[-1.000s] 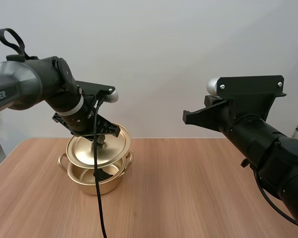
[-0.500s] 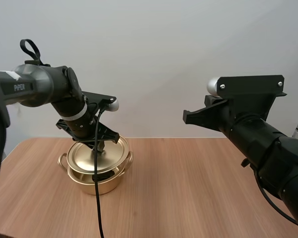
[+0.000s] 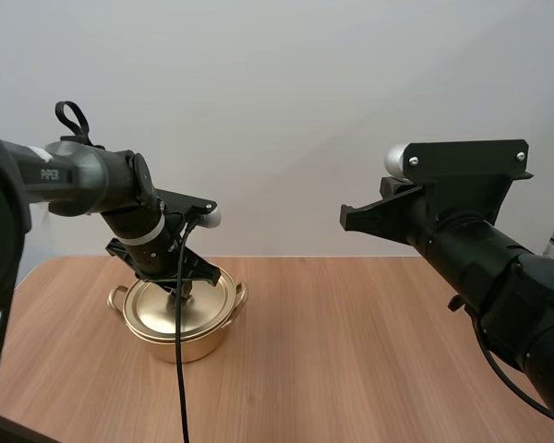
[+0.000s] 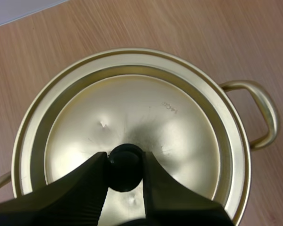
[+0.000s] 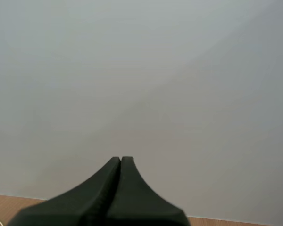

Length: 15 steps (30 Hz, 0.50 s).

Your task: Open the pot, put the car inside, and close it

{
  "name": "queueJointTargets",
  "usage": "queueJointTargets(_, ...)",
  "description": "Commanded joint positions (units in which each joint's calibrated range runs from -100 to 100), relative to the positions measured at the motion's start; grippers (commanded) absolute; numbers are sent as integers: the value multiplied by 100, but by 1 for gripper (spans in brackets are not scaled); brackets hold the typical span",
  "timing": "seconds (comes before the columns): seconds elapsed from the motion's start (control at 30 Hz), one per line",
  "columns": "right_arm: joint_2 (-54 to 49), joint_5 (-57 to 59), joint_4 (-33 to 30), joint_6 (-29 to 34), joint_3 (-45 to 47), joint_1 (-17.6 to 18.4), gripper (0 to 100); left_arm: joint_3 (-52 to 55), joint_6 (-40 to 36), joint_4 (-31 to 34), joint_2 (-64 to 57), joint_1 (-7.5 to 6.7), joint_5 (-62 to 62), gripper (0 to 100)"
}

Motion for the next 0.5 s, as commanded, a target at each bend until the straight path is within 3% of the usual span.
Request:
queueJointTargets(0.0,-5,-2,7,-4,0,-3,0,4,-4,15,-3,2,-12,0)
queueJointTargets(0.3,-5,-2,7,-4,0,-3,0,4,-8,27,-3,2,66,2)
queueJointTargets(0.47,-5,-2,7,-4,0,-3,0,4,-8,27,-3,2,147,36)
